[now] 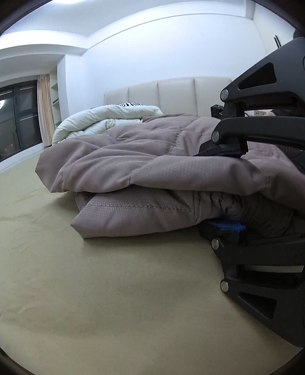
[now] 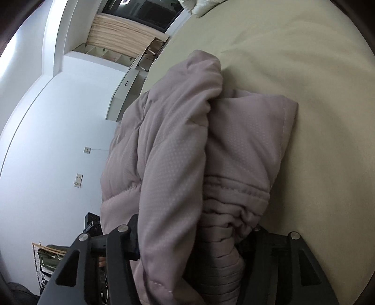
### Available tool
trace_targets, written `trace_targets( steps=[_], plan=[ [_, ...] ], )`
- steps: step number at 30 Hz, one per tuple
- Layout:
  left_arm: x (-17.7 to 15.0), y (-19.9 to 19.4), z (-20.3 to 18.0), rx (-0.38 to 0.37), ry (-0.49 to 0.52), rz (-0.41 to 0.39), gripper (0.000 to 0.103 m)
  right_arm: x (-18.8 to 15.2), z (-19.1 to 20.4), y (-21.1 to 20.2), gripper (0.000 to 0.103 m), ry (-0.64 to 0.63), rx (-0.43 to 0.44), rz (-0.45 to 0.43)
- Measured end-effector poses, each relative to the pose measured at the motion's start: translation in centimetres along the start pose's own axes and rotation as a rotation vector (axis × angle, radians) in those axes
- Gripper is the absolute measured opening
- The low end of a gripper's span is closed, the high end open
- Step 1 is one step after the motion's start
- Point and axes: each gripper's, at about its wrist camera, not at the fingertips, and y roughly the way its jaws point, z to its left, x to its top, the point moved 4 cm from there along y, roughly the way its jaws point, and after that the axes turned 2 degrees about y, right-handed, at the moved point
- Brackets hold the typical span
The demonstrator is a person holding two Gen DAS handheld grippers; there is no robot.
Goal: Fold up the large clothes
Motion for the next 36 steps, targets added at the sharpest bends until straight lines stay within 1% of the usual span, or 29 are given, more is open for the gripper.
trace_targets(
  steps=[3, 6, 8, 10, 11, 14, 16, 17, 18, 19, 20, 21, 22, 24, 25, 26, 27, 28, 29, 30, 32, 34, 36],
  plan=[
    [-0.5, -0.1, 0.0, 0.025, -0.013, -0.011, 0.042, 0.2, 0.0, 0.3, 0.064, 0.000, -0.033, -0.032],
    [-1.2, -1.2, -1.2, 0.082, 0.019, -0.037, 0.043, -0.3, 0.6, -0.2, 0.068, 0.034, -0.072, -0.032],
    [-1.6, -2.2, -2.0, 0.116, 0.031, -0.068, 0.043, -0.5, 1.5, -0.6, 0.070, 0.066, -0.100, -0.056],
    [-2.1, -2.7, -3.5, 0.163, 0.069, -0.090, 0.043, -0.9, 1.5, -2.3, 0.072, 0.082, -0.129, -0.103],
    [-2.4, -3.3, -4.2, 0.202, 0.101, -0.108, 0.043, -1.2, 1.6, -3.2, 0.073, 0.080, -0.150, -0.128],
    [-3.5, -5.2, -7.3, 0.301, 0.210, -0.172, 0.046, -2.8, 2.6, -5.8, 0.076, 0.036, -0.253, -0.195],
    [-4.6, -6.6, -9.8, 0.387, 0.290, -0.238, 0.058, -3.8, 3.7, -7.2, 0.078, -0.005, -0.347, -0.233],
    [-5.5, -7.9, -11.2, 0.438, 0.338, -0.275, 0.061, -4.3, 4.4, -8.0, 0.079, -0.031, -0.382, -0.254],
    [-6.5, -8.4, -13.2, 0.511, 0.410, -0.329, 0.065, -4.8, 5.3, -8.6, 0.082, -0.060, -0.410, -0.278],
    [-7.5, -9.2, -15.1, 0.558, 0.464, -0.369, 0.070, -5.2, 6.2, -9.2, 0.085, -0.086, -0.441, -0.304],
    [-8.5, -9.7, -17.0, 0.612, 0.520, -0.413, 0.073, -5.7, 7.2, -9.8, 0.091, -0.113, -0.480, -0.334],
    [-9.4, -10.1, -18.9, 0.656, 0.567, -0.459, 0.078, -6.3, 8.3, -10.4, 0.094, -0.146, -0.522, -0.371],
    [-10.3, -10.4, -20.3, 0.684, 0.599, -0.501, 0.085, -6.6, 9.5, -11.0, 0.095, -0.187, -0.556, -0.409],
    [-12.6, -11.2, -23.5, 0.735, 0.667, -0.599, 0.092, -7.6, 12.4, -11.7, 0.103, -0.274, -0.605, -0.475],
    [-13.0, -12.5, -24.3, 0.760, 0.692, -0.641, 0.094, -8.1, 13.9, -12.1, 0.103, -0.323, -0.626, -0.514],
    [-14.2, -13.2, -25.5, 0.792, 0.719, -0.677, 0.095, -8.6, 15.3, -12.6, 0.103, -0.375, -0.635, -0.555],
    [-15.4, -13.8, -26.7, 0.818, 0.744, -0.707, 0.100, -8.7, 16.8, -13.0, 0.103, -0.430, -0.641, -0.595],
    [-15.9, -15.0, -27.0, 0.827, 0.766, -0.731, 0.103, -8.8, 18.4, -12.6, 0.103, -0.477, -0.658, -0.630],
    [-16.6, -15.2, -28.4, 0.826, 0.793, -0.752, 0.103, -9.1, 19.8, -12.7, 0.103, -0.523, -0.697, -0.664],
    [-17.2, -15.3, -29.7, 0.813, 0.821, -0.766, 0.103, -9.1, 21.0, -12.8, 0.103, -0.559, -0.743, -0.687],
    [-17.9, -16.7, -31.6, 0.787, 0.876, -0.784, 0.103, -9.1, 22.7, -13.8, 0.103, -0.609, -0.813, -0.726],
    [-18.6, -17.4, -33.6, 0.778, 0.912, -0.804, 0.103, -9.3, 24.6, -14.8, 0.103, -0.641, -0.839, -0.773],
    [-18.9, -17.7, -35.0, 0.751, 0.918, -0.791, 0.103, -9.5, 26.3, -16.0, 0.103, -0.664, -0.831, -0.797]
  ],
)
